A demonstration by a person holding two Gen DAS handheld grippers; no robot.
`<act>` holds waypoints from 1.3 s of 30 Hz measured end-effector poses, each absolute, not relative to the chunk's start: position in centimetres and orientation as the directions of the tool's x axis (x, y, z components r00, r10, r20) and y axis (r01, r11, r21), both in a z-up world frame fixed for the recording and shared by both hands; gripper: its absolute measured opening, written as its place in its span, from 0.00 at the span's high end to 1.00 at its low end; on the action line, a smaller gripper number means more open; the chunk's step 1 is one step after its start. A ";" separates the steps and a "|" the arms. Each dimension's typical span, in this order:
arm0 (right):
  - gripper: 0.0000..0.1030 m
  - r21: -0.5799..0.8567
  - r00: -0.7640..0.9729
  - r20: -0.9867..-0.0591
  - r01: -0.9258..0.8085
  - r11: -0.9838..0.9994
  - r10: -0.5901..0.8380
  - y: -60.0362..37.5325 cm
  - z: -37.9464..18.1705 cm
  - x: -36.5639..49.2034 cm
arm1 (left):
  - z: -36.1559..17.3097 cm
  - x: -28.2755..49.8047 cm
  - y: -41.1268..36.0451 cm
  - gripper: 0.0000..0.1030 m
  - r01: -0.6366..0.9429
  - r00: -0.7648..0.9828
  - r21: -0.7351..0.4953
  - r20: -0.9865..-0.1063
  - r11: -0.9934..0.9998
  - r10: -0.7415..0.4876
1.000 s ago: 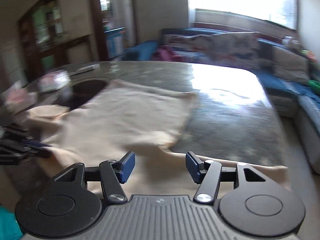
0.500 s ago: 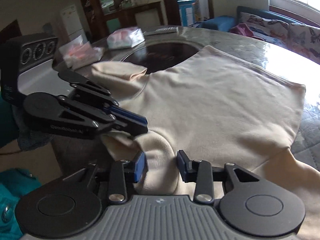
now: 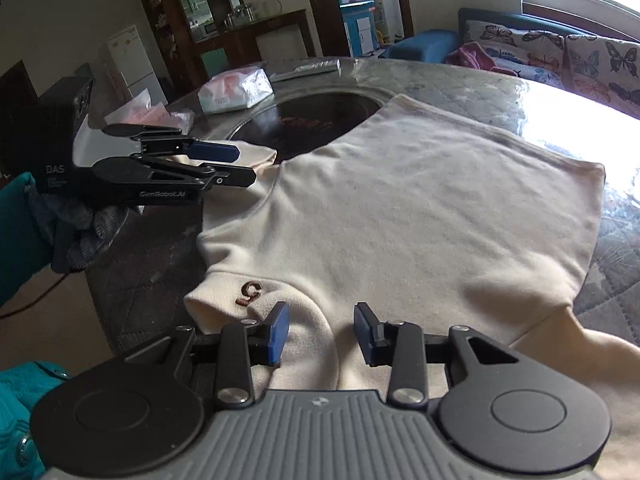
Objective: Fold clothes
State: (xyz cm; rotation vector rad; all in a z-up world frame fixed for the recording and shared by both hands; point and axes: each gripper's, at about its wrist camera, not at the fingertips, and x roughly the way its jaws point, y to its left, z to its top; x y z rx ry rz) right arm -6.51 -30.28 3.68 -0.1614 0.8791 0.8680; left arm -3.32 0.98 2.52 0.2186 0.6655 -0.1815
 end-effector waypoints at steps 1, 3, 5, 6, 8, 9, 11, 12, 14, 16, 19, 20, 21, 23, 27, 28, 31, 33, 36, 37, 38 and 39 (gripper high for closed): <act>0.65 0.202 0.334 -0.732 -0.727 0.657 0.595 -30.0 3.6 -6.5 | 2.3 -3.2 1.1 0.63 0.240 0.771 0.143 -0.629 0.960 -0.099; 0.65 0.200 0.334 -0.733 -0.727 0.657 0.592 -29.8 3.6 -6.5 | 2.2 -3.3 1.8 0.84 0.227 0.778 0.122 -0.620 0.966 -0.104; 0.65 0.199 0.332 -0.735 -0.727 0.657 0.591 -29.8 3.5 -6.5 | 2.9 -3.4 3.3 0.93 0.177 0.801 0.077 -0.591 0.981 -0.098; 0.65 0.198 0.332 -0.736 -0.728 0.657 0.590 -29.8 3.5 -6.5 | 3.2 -3.4 4.0 0.93 0.152 0.812 0.054 -0.576 0.987 -0.093; 0.65 0.199 0.332 -0.736 -0.727 0.657 0.590 -29.8 3.5 -6.5 | 4.0 -3.5 5.9 0.94 0.085 0.836 0.004 -0.544 0.996 -0.069; 0.65 0.200 0.331 -0.736 -0.727 0.657 0.590 -29.8 3.5 -6.5 | 4.3 -3.6 7.0 0.94 0.043 0.848 -0.021 -0.527 0.999 -0.047; 0.65 0.202 0.330 -0.736 -0.726 0.657 0.591 -29.8 3.5 -6.5 | 4.8 -3.8 9.1 0.95 -0.035 0.865 -0.067 -0.502 0.997 -0.003; 0.65 0.202 0.330 -0.737 -0.725 0.658 0.590 -29.8 3.5 -6.5 | 4.6 -4.0 9.8 0.95 -0.062 0.864 -0.075 -0.504 0.995 0.015; 0.65 0.201 0.330 -0.738 -0.726 0.658 0.589 -29.7 3.5 -6.5 | 4.1 -4.4 11.2 0.94 -0.114 0.860 -0.092 -0.507 0.989 0.052; 0.65 0.198 0.330 -0.739 -0.727 0.658 0.587 -29.7 3.5 -6.5 | 3.7 -4.7 12.6 0.94 -0.166 0.855 -0.108 -0.512 0.980 0.089; 0.65 0.197 0.330 -0.740 -0.727 0.658 0.586 -29.6 3.5 -6.4 | 3.1 -5.3 14.6 0.94 -0.243 0.843 -0.131 -0.519 0.961 0.142; 0.65 0.197 0.331 -0.740 -0.727 0.658 0.586 -29.6 3.5 -6.4 | 2.9 -5.4 15.3 0.94 -0.269 0.838 -0.139 -0.522 0.953 0.160; 0.65 0.196 0.330 -0.741 -0.727 0.659 0.585 -29.6 3.5 -6.4 | 2.7 -5.6 16.0 0.94 -0.294 0.832 -0.147 -0.525 0.945 0.178; 0.65 0.192 0.331 -0.743 -0.727 0.659 0.582 -29.5 3.5 -6.3 | 2.3 -5.9 17.2 0.94 -0.339 0.820 -0.157 -0.533 0.928 0.209; 0.64 0.185 0.331 -0.747 -0.730 0.658 0.577 -29.4 3.5 -6.4 | 2.1 -6.3 17.6 0.91 -0.385 0.791 -0.139 -0.560 0.913 0.248; 0.64 0.185 0.331 -0.747 -0.730 0.658 0.576 -29.4 3.5 -6.4 | 2.2 -6.3 17.6 0.91 -0.397 0.782 -0.125 -0.565 0.909 0.264; 0.63 0.183 0.332 -0.748 -0.730 0.658 0.575 -29.3 3.5 -6.4 | 2.9 -6.3 16.7 0.90 -0.403 0.777 -0.073 -0.555 0.912 0.299; 0.61 0.182 0.331 -0.748 -0.731 0.658 0.575 -29.3 3.5 -6.5 | 3.5 -6.2 15.6 0.90 -0.358 0.803 -0.085 -0.537 0.930 0.260; 0.60 0.179 0.330 -0.749 -0.734 0.656 0.574 -29.1 3.5 -6.4 | 3.8 -5.3 13.5 0.90 -0.212 0.825 -0.105 -0.552 0.972 0.121; 0.60 0.179 0.330 -0.749 -0.734 0.656 0.574 -29.1 3.5 -6.4 | 3.5 -4.8 12.7 0.90 -0.173 0.818 -0.087 -0.568 0.981 0.094; 0.60 0.178 0.331 -0.749 -0.734 0.656 0.574 -29.1 3.5 -6.4 | 3.2 -4.3 12.1 0.90 -0.148 0.805 -0.068 -0.587 0.987 0.080; 0.60 0.178 0.331 -0.749 -0.733 0.656 0.574 -29.1 3.5 -6.4 | 2.7 -3.7 11.8 0.90 -0.135 0.789 -0.053 -0.609 0.989 0.075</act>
